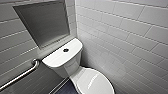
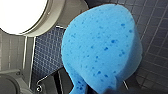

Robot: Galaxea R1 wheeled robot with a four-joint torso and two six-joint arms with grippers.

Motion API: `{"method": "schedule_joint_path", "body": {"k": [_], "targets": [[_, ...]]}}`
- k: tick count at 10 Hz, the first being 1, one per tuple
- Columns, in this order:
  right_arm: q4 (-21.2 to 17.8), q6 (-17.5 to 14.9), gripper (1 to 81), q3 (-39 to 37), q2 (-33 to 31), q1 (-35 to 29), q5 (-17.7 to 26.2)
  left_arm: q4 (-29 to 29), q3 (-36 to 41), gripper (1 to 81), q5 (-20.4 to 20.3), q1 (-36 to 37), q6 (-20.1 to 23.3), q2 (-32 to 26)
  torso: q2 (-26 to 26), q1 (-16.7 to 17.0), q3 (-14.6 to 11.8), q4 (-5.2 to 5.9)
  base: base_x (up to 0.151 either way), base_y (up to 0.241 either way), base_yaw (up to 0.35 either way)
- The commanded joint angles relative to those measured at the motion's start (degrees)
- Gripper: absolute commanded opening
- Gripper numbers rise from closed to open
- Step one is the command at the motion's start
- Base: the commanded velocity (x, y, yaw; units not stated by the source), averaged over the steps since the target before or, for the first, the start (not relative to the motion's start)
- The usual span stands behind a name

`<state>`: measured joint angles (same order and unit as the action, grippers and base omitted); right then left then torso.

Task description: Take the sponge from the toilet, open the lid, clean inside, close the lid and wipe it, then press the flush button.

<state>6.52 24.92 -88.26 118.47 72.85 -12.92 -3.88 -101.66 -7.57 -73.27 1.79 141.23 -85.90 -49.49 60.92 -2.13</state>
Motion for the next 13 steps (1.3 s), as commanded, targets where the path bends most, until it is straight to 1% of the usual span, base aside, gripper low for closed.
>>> {"method": "schedule_joint_path", "body": {"k": [1,2,3,4,5,6,7,8,10,11,12,13], "targets": [[0.0,0.0,1.0,-0.1,-1.5,0.0,0.3,-0.3,1.5,81.1,3.8,6.1,-4.6,-3.7,0.0,0.0,0.0,0.0,0.0,0.0,0.0],[0.0,0.0,1.0,0.0,-1.3,0.1,0.3,-0.4,1.5,81.1,3.9,7.5,-4.8,-3.7,0.0,0.0,0.0,0.0,0.0,0.0,0.0],[0.0,-0.1,1.0,0.2,-1.3,0.2,0.3,-0.6,1.5,81.1,3.9,8.5,-5.9,-4.0,0.0,0.0,0.0,0.0,0.0,0.0,0.0],[0.0,-0.2,1.0,0.3,-1.2,0.2,0.3,-0.6,1.5,81.1,3.8,9.8,-7.9,-4.5,0.0,0.0,0.0,-1.3,0.0,0.0,0.0],[0.0,-0.3,1.0,0.4,-1.0,0.2,0.3,-0.6,1.5,81.1,3.8,10.9,-9.1,-4.2,0.0,0.0,0.0,-1.67,0.0,0.0,0.0],[0.1,-0.4,1.0,0.4,-0.8,0.4,0.3,-0.6,1.5,81.1,3.9,11.8,-9.8,-3.8,0.0,0.0,0.0,-3.66,0.0,0.0,0.0],[0.0,-0.4,1.0,0.4,-0.7,0.6,0.3,-0.6,1.5,81.1,3.9,12.2,-10.0,-3.2,0.0,0.0,0.0,-6.04,0.0,0.0,0.0],[0.1,-0.5,1.0,0.2,-0.6,0.7,0.3,-0.6,1.3,81.1,3.9,12.5,-10.1,-2.7,0.0,0.0,0.0,-7.53,0.0,0.0,0.0],[0.1,-0.6,1.0,0.2,-0.2,1.0,0.3,-0.7,0.8,81.1,3.4,13.0,-10.3,-1.6,0.0,0.0,0.0,-6.65,0.0,0.0,0.0],[0.1,-0.6,1.0,-0.1,0.4,1.7,0.3,-0.6,0.5,81.1,3.5,13.9,-12.6,-0.8,0.0,0.0,0.0,-8.02,0.0,0.0,0.0],[0.1,-0.6,1.0,-0.5,1.1,2.7,0.2,-0.6,0.3,81.1,3.5,14.9,-15.1,-0.1,0.0,0.0,0.0,-8.77,0.0,0.0,0.0],[0.1,-0.6,1.0,-1.7,2.1,3.7,0.2,-0.6,0.4,81.1,3.7,16.2,-17.4,0.6,0.0,0.0,1.5,-8.81,0.0,0.0,0.0]]}}
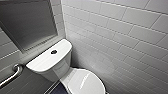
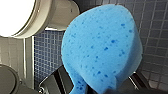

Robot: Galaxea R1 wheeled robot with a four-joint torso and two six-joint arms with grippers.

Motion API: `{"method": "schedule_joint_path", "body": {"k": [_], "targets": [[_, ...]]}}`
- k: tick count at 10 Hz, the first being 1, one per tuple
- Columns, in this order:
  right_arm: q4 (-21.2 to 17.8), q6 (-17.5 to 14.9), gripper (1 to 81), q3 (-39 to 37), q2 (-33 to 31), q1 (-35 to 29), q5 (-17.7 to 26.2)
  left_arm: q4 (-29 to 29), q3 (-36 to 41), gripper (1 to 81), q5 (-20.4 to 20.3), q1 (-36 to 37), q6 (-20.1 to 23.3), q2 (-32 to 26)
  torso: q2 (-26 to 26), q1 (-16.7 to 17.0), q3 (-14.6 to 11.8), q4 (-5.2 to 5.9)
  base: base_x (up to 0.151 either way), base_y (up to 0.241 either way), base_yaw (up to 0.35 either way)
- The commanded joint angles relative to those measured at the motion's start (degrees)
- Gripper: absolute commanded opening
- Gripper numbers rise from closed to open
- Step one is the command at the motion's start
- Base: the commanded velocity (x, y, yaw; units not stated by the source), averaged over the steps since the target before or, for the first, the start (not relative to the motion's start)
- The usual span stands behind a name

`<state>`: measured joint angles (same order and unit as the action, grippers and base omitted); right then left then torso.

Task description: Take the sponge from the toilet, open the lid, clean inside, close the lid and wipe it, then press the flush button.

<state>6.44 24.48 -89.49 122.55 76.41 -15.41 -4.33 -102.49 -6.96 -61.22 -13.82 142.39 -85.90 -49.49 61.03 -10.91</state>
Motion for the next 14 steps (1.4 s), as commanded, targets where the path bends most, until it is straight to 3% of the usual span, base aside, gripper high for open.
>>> {"method": "schedule_joint_path", "body": {"k": [1,3,4,7,14], "targets": [[0.2,-0.2,1.0,-1.8,-1.1,0.9,1.9,-0.2,1.5,81.1,3.3,5.5,-3.9,0.1,0.0,0.0,2.7,0.0,0.0,0.0,0.0],[0.3,-0.2,1.0,-3.4,0.1,1.9,1.0,-0.1,3.3,81.1,3.3,7.5,-5.6,1.4,0.0,0.0,5.7,0.0,0.0,0.0,0.0],[0.3,-0.2,1.0,-3.4,0.2,2.0,1.0,-0.2,4.3,81.1,3.2,8.2,-5.8,2.0,0.0,0.0,3.2,0.0,0.0,0.0,0.0],[0.2,-0.2,1.0,-4.4,1.3,2.5,0.9,-0.1,7.5,81.1,2.4,10.8,-7.9,3.6,0.0,0.0,5.1,0.0,0.0,0.0,0.0],[0.1,-0.1,1.0,-11.2,7.1,4.5,-1.0,-0.1,6.5,81.1,-3.8,13.5,-18.3,7.4,0.0,0.0,5.1,0.0,0.0,0.0,0.0]]}}
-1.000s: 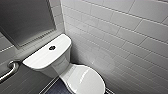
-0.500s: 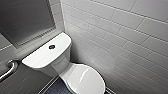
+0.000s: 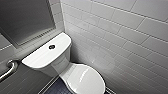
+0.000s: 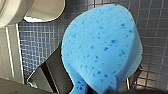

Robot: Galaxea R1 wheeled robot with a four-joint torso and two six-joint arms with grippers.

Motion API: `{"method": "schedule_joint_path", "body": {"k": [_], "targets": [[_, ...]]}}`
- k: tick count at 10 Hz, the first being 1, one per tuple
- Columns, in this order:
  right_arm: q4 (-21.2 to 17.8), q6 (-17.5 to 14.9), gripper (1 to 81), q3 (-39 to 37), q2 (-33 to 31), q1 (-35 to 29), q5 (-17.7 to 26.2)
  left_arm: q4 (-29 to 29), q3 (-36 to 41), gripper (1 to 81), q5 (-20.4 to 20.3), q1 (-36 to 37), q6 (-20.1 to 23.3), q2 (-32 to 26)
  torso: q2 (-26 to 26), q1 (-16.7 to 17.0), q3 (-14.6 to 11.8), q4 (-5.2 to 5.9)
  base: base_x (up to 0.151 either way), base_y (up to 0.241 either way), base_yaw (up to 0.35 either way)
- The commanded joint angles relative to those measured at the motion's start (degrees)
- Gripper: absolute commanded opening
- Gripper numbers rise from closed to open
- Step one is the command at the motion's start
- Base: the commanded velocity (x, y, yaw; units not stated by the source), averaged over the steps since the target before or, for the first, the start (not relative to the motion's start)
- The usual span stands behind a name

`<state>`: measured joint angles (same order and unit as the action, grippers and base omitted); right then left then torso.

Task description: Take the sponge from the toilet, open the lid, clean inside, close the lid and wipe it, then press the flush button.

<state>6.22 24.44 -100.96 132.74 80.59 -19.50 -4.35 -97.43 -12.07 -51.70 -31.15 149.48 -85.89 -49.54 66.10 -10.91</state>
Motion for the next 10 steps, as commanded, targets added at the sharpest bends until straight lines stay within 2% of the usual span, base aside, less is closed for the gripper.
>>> {"method": "schedule_joint_path", "body": {"k": [1,2,5,10], "targets": [[0.4,-0.1,1.0,0.3,-3.1,0.5,3.1,0.0,-0.6,81.1,-0.5,4.0,-3.3,1.2,0.0,0.0,0.0,0.0,0.0,0.0,0.0],[0.3,0.0,1.0,0.2,-2.9,0.7,3.1,0.0,-3.0,81.1,-1.2,4.2,-5.2,2.4,0.0,0.0,0.0,0.0,0.0,0.0,0.0],[0.3,0.1,1.0,-0.4,-3.1,0.8,3.0,0.0,-9.4,81.1,-1.3,5.5,-7.4,5.6,0.0,0.0,0.0,0.0,0.0,0.0,0.0],[0.3,0.1,1.0,-0.1,-3.1,0.8,3.0,0.0,-10.9,81.1,-3.0,8.3,-10.6,5.7,0.0,0.0,0.0,0.0,0.0,0.0,0.0]]}}
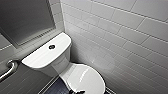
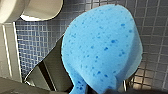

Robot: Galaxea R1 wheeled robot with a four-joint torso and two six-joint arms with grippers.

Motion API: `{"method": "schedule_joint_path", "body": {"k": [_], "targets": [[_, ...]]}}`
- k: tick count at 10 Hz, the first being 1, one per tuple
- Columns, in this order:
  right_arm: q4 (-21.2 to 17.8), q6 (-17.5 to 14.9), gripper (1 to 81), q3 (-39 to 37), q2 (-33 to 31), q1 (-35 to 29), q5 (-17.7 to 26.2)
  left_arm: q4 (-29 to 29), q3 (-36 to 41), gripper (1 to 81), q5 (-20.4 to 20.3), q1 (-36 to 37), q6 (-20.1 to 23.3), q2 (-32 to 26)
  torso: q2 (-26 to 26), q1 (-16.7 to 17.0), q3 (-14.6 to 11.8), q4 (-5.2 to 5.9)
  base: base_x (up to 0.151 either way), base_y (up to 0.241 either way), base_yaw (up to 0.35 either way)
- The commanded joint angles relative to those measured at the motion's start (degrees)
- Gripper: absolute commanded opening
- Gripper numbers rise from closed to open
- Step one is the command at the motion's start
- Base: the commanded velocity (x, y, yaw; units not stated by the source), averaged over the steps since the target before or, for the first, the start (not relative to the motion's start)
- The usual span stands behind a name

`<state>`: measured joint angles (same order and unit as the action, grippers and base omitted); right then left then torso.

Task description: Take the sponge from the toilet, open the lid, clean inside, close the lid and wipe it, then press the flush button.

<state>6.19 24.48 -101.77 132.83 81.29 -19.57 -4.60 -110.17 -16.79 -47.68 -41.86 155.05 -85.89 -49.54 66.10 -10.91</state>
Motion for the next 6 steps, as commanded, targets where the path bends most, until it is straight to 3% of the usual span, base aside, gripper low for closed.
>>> {"method": "schedule_joint_path", "body": {"k": [1,4,6], "targets": [[0.3,0.0,1.0,0.8,-3.2,0.1,3.0,0.3,1.4,81.1,1.8,4.4,0.1,0.4,0.0,0.0,0.0,0.0,0.0,0.0,0.0],[0.4,-0.1,1.0,1.4,-3.5,0.0,3.0,1.6,-1.6,81.1,1.1,4.6,0.5,2.2,0.0,0.0,0.0,0.0,0.0,0.0,0.0],[0.4,-0.1,1.0,1.8,-3.9,0.0,3.0,5.7,-3.9,81.1,-0.3,4.8,0.3,3.8,0.0,0.0,0.0,0.0,0.0,0.0,0.0]]}}
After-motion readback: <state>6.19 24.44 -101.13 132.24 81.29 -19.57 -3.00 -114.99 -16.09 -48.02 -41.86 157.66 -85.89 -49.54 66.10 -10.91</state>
